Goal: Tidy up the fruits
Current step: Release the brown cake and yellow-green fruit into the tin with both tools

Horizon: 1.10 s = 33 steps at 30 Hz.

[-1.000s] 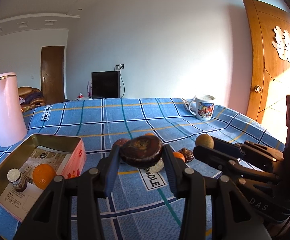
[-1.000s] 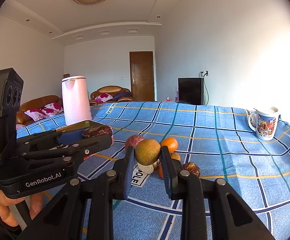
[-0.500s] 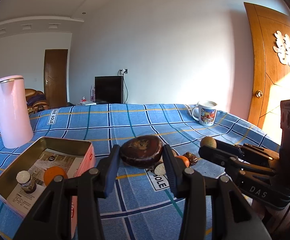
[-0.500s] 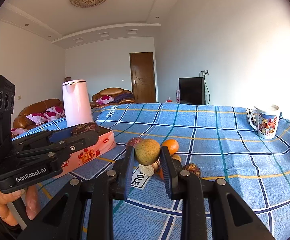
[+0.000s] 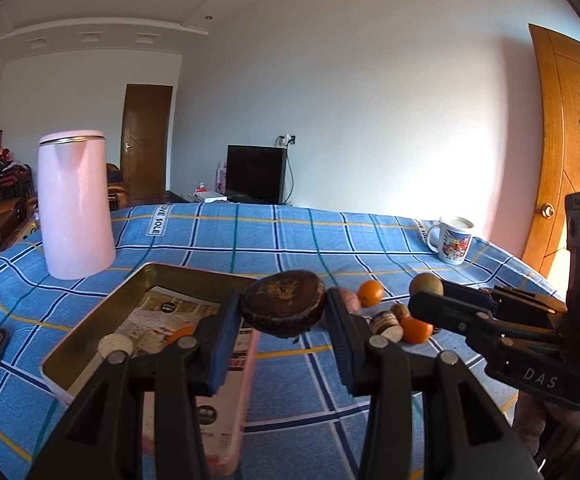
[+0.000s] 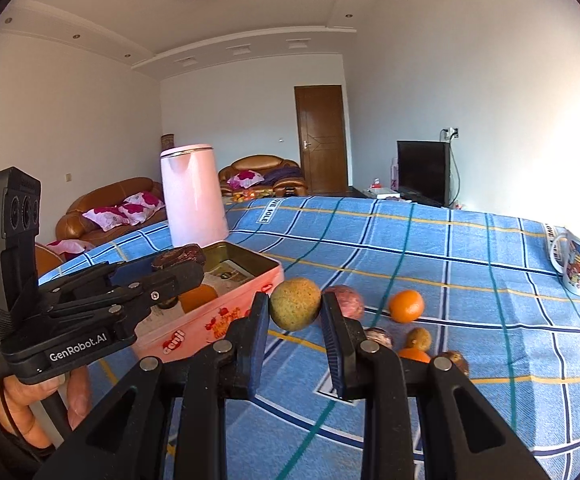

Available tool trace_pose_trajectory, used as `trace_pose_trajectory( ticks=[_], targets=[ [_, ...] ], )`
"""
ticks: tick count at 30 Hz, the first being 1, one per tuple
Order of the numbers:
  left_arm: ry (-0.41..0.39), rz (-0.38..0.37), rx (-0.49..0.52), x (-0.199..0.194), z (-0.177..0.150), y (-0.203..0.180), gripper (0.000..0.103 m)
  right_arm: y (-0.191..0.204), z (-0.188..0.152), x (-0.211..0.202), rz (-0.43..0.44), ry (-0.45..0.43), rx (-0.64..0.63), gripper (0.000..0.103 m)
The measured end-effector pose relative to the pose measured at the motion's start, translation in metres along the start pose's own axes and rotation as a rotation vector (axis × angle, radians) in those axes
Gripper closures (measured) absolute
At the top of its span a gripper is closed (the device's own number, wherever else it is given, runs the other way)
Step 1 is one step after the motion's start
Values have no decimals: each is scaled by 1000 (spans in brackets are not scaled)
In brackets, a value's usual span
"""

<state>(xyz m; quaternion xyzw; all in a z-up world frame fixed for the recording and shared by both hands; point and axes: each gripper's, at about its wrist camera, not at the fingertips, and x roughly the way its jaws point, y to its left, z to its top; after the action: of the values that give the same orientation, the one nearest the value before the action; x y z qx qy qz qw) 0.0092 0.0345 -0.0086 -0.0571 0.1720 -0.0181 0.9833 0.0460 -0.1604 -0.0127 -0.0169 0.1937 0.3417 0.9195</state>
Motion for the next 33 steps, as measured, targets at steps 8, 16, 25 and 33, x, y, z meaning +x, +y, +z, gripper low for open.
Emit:
trace_pose_trajectory(
  ticks=[8,16,25,33],
  targets=[
    [54,120,-97,-1,-7,66,59,56,18,50,143,88,-60,75],
    [111,171,-153,5,-16,100,59,99,14,97,200,190,-129,75],
    [169,187,-160,14,-22,111,58,122,2,131,216,325,-160,74],
    [131,175,-142,6,-13,96,38,101,6,110,211,300,-130,53]
  ],
)
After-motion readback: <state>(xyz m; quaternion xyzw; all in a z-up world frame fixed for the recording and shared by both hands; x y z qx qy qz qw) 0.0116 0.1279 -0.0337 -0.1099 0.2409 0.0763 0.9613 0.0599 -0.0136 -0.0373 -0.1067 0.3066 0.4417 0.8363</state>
